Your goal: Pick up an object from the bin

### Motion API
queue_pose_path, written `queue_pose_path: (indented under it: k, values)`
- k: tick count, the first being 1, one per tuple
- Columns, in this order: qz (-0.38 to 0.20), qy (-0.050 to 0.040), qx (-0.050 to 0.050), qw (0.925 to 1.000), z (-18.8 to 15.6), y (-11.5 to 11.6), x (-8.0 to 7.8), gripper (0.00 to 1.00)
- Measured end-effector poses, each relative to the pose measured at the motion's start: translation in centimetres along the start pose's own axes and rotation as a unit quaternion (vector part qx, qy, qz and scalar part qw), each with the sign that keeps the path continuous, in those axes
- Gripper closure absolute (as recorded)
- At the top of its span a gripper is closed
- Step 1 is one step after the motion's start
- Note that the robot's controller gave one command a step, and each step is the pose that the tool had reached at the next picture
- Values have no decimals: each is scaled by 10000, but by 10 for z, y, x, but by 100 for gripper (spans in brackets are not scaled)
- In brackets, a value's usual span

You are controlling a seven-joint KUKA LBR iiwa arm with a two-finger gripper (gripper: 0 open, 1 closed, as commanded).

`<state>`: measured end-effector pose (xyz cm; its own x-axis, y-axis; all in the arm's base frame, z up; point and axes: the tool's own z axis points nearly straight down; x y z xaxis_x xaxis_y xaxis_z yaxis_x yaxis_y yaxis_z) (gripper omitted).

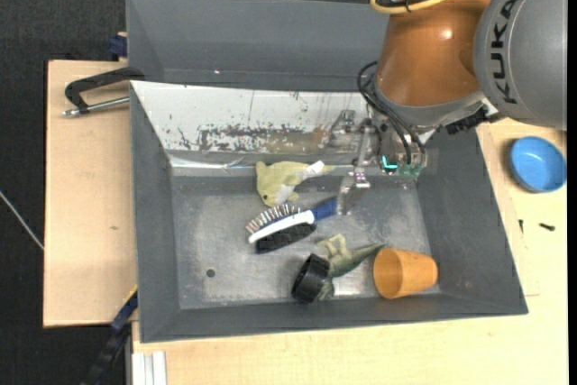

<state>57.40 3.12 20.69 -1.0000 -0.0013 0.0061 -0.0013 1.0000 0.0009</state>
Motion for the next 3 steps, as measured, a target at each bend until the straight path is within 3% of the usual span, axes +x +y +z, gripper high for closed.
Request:
queue_pose_path:
  k: [1, 2, 3]
  values:
    - [688, 20, 20, 9976, 131, 20, -6, 0]
    - [688, 7, -14, 9976, 130, 24, -6, 100]
    - [647, -98, -15, 9979, -25, 20, -12, 100]
